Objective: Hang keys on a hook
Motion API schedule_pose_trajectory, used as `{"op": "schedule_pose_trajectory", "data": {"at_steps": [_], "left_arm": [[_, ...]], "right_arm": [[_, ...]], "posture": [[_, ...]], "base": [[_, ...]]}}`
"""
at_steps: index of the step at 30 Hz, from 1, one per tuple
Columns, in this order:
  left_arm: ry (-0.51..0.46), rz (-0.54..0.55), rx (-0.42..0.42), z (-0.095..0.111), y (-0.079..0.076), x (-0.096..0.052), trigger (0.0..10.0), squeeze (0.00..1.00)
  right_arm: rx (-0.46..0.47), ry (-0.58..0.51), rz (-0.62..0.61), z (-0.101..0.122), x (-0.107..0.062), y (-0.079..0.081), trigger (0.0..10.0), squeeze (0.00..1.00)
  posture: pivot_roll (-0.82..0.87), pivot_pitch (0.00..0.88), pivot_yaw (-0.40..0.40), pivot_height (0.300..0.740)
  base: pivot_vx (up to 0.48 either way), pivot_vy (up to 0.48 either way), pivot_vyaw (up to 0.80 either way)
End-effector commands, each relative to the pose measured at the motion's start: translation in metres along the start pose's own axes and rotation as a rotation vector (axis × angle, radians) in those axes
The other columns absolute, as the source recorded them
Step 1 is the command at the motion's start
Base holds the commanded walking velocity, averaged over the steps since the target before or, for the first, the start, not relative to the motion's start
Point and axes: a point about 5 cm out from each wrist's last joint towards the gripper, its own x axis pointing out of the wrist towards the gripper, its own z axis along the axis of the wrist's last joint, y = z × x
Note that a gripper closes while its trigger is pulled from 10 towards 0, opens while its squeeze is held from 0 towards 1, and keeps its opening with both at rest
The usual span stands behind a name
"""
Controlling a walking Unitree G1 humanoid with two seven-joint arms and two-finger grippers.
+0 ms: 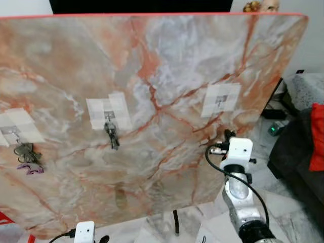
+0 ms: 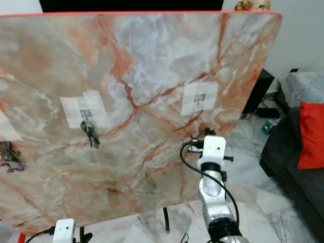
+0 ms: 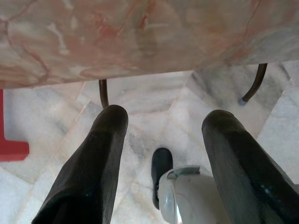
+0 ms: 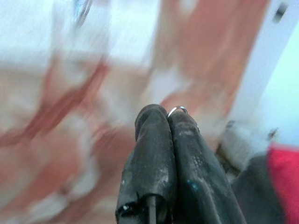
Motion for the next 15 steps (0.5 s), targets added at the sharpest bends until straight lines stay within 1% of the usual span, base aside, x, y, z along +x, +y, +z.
{"op": "schedule_pose_trajectory", "data": {"at_steps": [1, 2, 4, 5, 6, 9, 15], "left_arm": [[0.012, -0.006, -0.001, -0.002, -0.001, 0.0, 10.0, 0.0], [0.011, -0.005, 0.0, -0.002, -0.001, 0.0, 10.0, 0.0], [0.012, -0.006, 0.001, -0.003, -0.001, -0.001, 10.0, 0.0], [0.014, -0.006, 0.003, -0.003, -0.001, -0.001, 10.0, 0.0], [0.014, -0.006, 0.003, -0.003, -0.001, 0.0, 10.0, 0.0], [0.011, -0.008, 0.001, -0.002, -0.002, 0.0, 10.0, 0.0], [0.009, -0.006, 0.002, -0.002, -0.002, 0.0, 10.0, 0.0]], "right_arm": [[-0.043, -0.053, -0.009, 0.008, 0.002, 0.0, 10.0, 0.0], [-0.082, -0.089, -0.021, 0.013, 0.003, -0.002, 10.0, 0.0], [-0.107, -0.112, -0.017, 0.015, 0.003, -0.002, 10.0, 0.0], [-0.157, -0.137, -0.007, 0.017, 0.002, 0.0, 10.0, 0.0], [-0.171, -0.145, 0.002, 0.018, 0.002, 0.001, 10.0, 0.0], [-0.197, -0.164, 0.021, 0.02, 0.003, 0.006, 10.0, 0.0], [-0.214, -0.155, 0.086, 0.019, 0.003, 0.016, 10.0, 0.0]], "posture": [[0.07, 0.0, -0.058, 0.74], [0.07, 0.0, -0.058, 0.74], [0.07, 0.0, -0.058, 0.74], [0.07, 0.0, -0.057, 0.74], [0.07, 0.0, -0.057, 0.74], [0.07, 0.0, -0.056, 0.74], [0.07, 0.0, -0.056, 0.74]], "base": [[0.0, 0.0, 0.0], [0.0, 0.0, 0.0], [0.0, 0.0, 0.0], [0.0, 0.0, 0.0], [0.0, 0.0, 0.0], [0.0, 0.0, 0.0], [0.0, 0.0, 0.0]]}}
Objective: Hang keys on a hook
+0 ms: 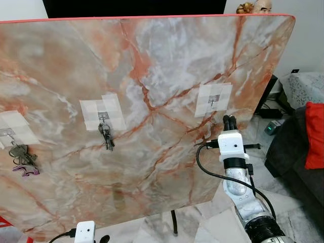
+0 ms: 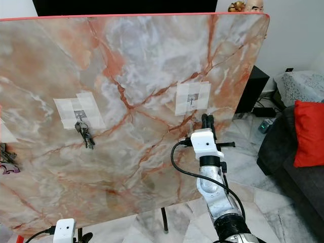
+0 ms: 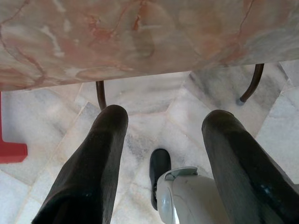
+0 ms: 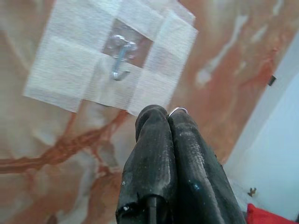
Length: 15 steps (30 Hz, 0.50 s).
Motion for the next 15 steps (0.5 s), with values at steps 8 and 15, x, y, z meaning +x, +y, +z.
{"op": "schedule_pose_trajectory", "data": {"at_steps": [8, 15], "left_arm": [[0.006, 0.0, -0.002, -0.0014, -0.0005, -0.0003, 10.0, 0.0], [0.005, -0.002, -0.003, -0.0013, -0.0013, -0.0002, 10.0, 0.0]], "right_arm": [[-0.078, -0.062, 0.084, 0.0097, 0.0087, 0.0084, 10.0, 0.0], [-0.113, -0.074, 0.106, 0.0101, 0.0102, 0.0102, 10.0, 0.0]], "posture": [[0.07, 0.0, -0.055, 0.74], [0.07, 0.0, -0.057, 0.74]], "base": [[0.0, 0.0, 0.0], [0.0, 0.0, 0.0]]}}
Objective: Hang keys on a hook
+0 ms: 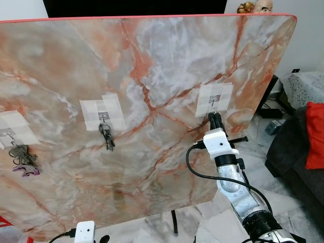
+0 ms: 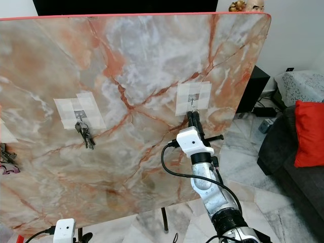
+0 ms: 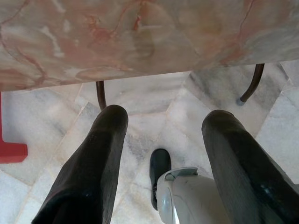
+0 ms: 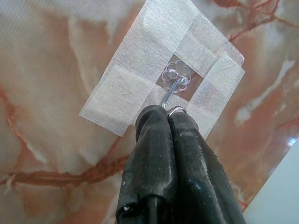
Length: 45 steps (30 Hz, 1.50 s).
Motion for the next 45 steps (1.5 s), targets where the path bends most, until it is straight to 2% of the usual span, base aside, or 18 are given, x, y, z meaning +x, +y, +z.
{"op": "schedule_pose_trajectory", "data": {"at_steps": [1, 25, 29, 30, 32, 45], "left_arm": [[0.007, -0.003, -0.002, -0.002, -0.001, 0.0, 10.0, 0.0], [0.008, -0.003, 0.0, -0.002, -0.002, 0.0, 10.0, 0.0], [0.007, -0.005, 0.002, -0.002, -0.002, 0.0, 10.0, 0.0], [0.006, -0.006, 0.0, -0.002, -0.003, 0.0, 10.0, 0.0], [0.005, -0.006, -0.001, -0.001, -0.004, 0.0, 10.0, 0.0], [0.005, -0.005, 0.0, -0.001, -0.003, 0.0, 10.0, 0.0]], "right_arm": [[-0.016, 0.004, 0.002, 0.0, 0.004, -0.003, 10.0, 0.0], [-0.033, 0.006, -0.006, -0.002, 0.005, -0.004, 10.0, 0.0], [-0.041, 0.003, -0.01, -0.001, 0.009, -0.007, 10.0, 0.0], [-0.055, 0.001, -0.018, 0.0, 0.016, -0.012, 10.0, 0.0], [-0.061, 0.0, -0.023, 0.001, 0.02, -0.015, 10.0, 0.0], [-0.042, 0.008, -0.017, -0.002, 0.01, -0.01, 10.0, 0.0]], "posture": [[0.07, 0.0, -0.056, 0.74], [0.07, 0.0, -0.057, 0.74], [0.07, 0.0, -0.057, 0.74], [0.07, 0.0, -0.061, 0.74], [0.07, 0.0, -0.061, 0.74], [0.07, 0.0, -0.057, 0.74]], "base": [[0.0, 0.0, 0.0], [0.0, 0.0, 0.0], [0.0, 0.0, 0.0], [0.0, 0.0, 0.0], [0.0, 0.0, 0.0], [0.0, 0.0, 0.0]]}}
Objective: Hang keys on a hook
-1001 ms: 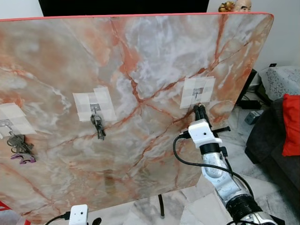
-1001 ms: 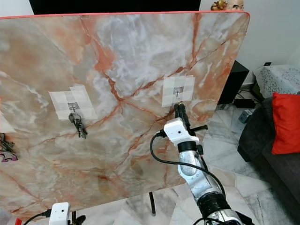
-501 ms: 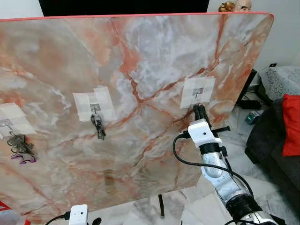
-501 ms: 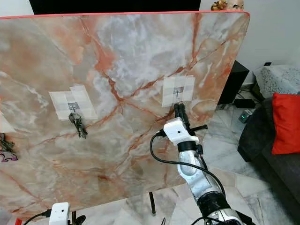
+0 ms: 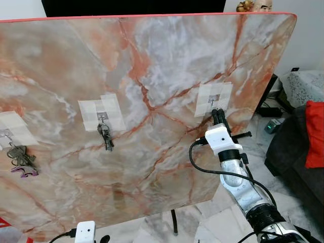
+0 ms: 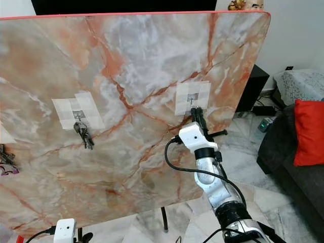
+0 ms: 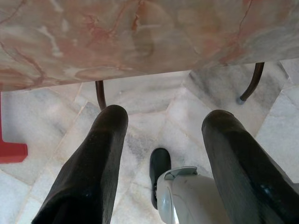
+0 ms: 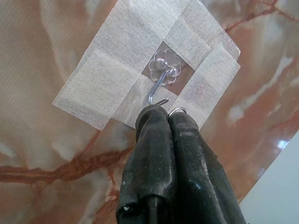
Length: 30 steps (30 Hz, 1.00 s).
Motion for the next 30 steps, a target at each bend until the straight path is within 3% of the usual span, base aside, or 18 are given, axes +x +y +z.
{"op": "schedule_pose_trajectory", "data": {"at_steps": [1, 19, 30], "left_arm": [[0.004, -0.006, 0.002, -0.001, -0.002, 0.0, 10.0, 0.0], [0.003, -0.003, 0.0, 0.0, -0.002, 0.0, 10.0, 0.0], [0.003, -0.004, -0.002, 0.0, -0.003, 0.0, 10.0, 0.0]], "right_arm": [[0.009, -0.005, -0.005, 0.001, 0.0, -0.001, 10.0, 0.0], [-0.006, -0.025, 0.004, 0.006, 0.012, -0.007, 10.0, 0.0], [-0.031, -0.039, 0.074, 0.008, 0.014, -0.002, 10.0, 0.0]], "posture": [[0.07, 0.0, -0.056, 0.74], [0.07, 0.0, -0.056, 0.74], [0.06, 0.0, -0.057, 0.74]], "base": [[0.0, 0.0, 0.0], [0.0, 0.0, 0.0], [0.0, 0.0, 0.0]]}}
